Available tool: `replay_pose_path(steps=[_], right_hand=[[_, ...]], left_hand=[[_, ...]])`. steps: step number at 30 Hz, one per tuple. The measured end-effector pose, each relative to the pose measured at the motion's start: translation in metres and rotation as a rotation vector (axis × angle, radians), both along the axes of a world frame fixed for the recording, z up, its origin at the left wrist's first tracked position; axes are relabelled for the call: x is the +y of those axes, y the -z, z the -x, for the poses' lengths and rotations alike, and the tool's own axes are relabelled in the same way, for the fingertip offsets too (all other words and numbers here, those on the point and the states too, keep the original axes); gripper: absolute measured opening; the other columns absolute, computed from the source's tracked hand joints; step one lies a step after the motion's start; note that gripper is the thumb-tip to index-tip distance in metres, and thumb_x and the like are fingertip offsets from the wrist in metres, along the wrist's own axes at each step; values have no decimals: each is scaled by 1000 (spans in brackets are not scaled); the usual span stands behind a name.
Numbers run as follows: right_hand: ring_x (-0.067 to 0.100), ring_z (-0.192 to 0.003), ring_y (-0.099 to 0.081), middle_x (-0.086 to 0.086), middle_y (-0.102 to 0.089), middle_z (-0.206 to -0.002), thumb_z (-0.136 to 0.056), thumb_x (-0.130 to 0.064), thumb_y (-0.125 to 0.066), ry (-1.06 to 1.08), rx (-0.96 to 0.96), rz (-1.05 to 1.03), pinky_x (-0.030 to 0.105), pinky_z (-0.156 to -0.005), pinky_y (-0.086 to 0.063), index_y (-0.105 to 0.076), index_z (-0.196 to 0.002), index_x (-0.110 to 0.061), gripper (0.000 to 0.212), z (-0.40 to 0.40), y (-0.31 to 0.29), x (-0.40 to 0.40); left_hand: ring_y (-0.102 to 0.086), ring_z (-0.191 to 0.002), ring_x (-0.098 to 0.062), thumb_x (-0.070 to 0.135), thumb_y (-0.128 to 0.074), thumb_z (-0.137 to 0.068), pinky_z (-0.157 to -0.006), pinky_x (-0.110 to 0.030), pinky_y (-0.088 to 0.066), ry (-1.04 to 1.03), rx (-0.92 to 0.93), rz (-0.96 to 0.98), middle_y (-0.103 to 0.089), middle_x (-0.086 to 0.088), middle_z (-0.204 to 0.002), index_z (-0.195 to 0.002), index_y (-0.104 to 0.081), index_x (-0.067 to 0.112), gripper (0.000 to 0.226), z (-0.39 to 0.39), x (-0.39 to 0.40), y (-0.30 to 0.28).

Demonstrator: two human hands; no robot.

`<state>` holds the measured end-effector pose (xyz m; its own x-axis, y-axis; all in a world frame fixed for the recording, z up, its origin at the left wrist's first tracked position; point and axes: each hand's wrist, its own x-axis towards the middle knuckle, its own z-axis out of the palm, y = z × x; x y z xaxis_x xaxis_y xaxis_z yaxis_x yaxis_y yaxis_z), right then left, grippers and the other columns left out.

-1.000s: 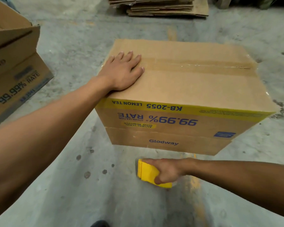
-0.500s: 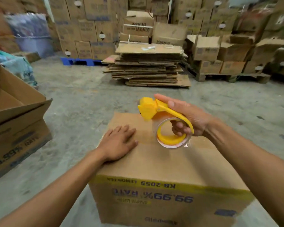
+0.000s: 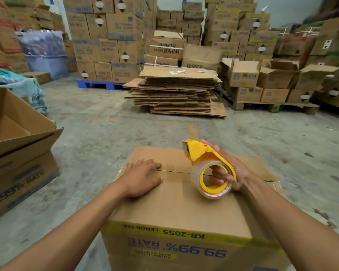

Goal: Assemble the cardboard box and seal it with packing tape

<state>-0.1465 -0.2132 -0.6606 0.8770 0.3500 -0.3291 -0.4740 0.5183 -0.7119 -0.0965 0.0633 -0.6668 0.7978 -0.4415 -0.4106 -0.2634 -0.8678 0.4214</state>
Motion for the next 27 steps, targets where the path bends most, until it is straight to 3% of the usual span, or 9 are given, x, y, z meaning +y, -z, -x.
replay_pose_path(steps=[2, 5, 7, 9, 13, 15, 18, 24, 27], right_hand=[[8, -22, -39, 3, -45, -37, -57, -49, -91, 12, -43, -15, 18, -36, -39, -71, -118, -35, 65, -20, -15, -8], [8, -22, -40, 0, -45, -33, -54, -54, -90, -26, -154, 54, 18, -38, -38, -81, -85, -30, 40, -50, -49, -20], [8, -22, -40, 1, -46, -34, -58, -52, -89, -31, -208, 58, 18, -38, -38, -80, -98, -31, 46, -69, -73, -26], [8, -22, -41, 3, -46, -36, -62, -48, -88, -32, -261, 35, 19, -36, -40, -71, -119, -33, 61, -88, -95, -31], [7, -23, -45, 2, -51, -37, -68, -49, -84, -95, -366, 26, 19, -37, -41, -75, -112, -33, 48, -115, -140, -44], [5, -29, -50, -3, -57, -39, -79, -56, -70, -191, -443, 46, 20, -42, -42, -81, -85, -28, 31, -117, -148, -51], [12, -27, -37, 0, -40, -33, -64, -59, -82, -41, -247, 88, 21, -35, -32, -57, -41, -13, 58, -117, -134, -60], [12, -28, -32, 0, -34, -36, -86, -63, -60, 6, -143, 109, 18, -36, -25, -47, -43, -12, 69, -125, -121, -65], [12, -27, -32, 0, -34, -35, -84, -63, -63, -8, -151, 104, 18, -36, -24, -49, -43, -12, 67, -124, -128, -66]], left_hand=[[-18, -149, -23, 46, -51, -95, -121, -45, -6, 14, -68, 48, -29, 2, -159, -145, -42, 31, 53, -17, -8, -21], [-47, -132, -15, 36, -57, -94, -113, -32, -30, -11, -204, 260, -55, 5, -140, -129, -61, 25, 37, -39, -23, -60], [-62, -108, -11, 35, -59, -94, -94, -22, -46, -122, -219, 473, -69, 8, -115, -111, -71, 22, 25, -53, -37, -94], [-66, -80, -12, 42, -56, -94, -70, -19, -51, -316, -36, 752, -71, 5, -90, -100, -73, 16, 31, -61, -53, -136], [-62, -60, -15, 67, -47, -88, -50, -25, -46, -400, 386, 929, -67, -4, -74, -98, -69, 11, 62, -69, -76, -212], [-58, -56, -12, 71, -46, -85, -48, -22, -41, -343, 455, 896, -63, -1, -69, -98, -65, 12, 63, -63, -86, -223], [-53, -54, -10, 67, -52, -85, -48, -21, -37, -366, 552, 896, -60, 2, -66, -95, -62, 15, 55, -54, -93, -218], [-50, -50, -9, 58, -63, -84, -46, -19, -34, -470, 750, 1027, -58, 2, -66, -91, -63, 16, 42, -49, -92, -213], [-49, -51, -8, 54, -65, -82, -50, -19, -33, -459, 798, 1049, -57, 4, -65, -87, -64, 17, 37, -49, -96, -215]])
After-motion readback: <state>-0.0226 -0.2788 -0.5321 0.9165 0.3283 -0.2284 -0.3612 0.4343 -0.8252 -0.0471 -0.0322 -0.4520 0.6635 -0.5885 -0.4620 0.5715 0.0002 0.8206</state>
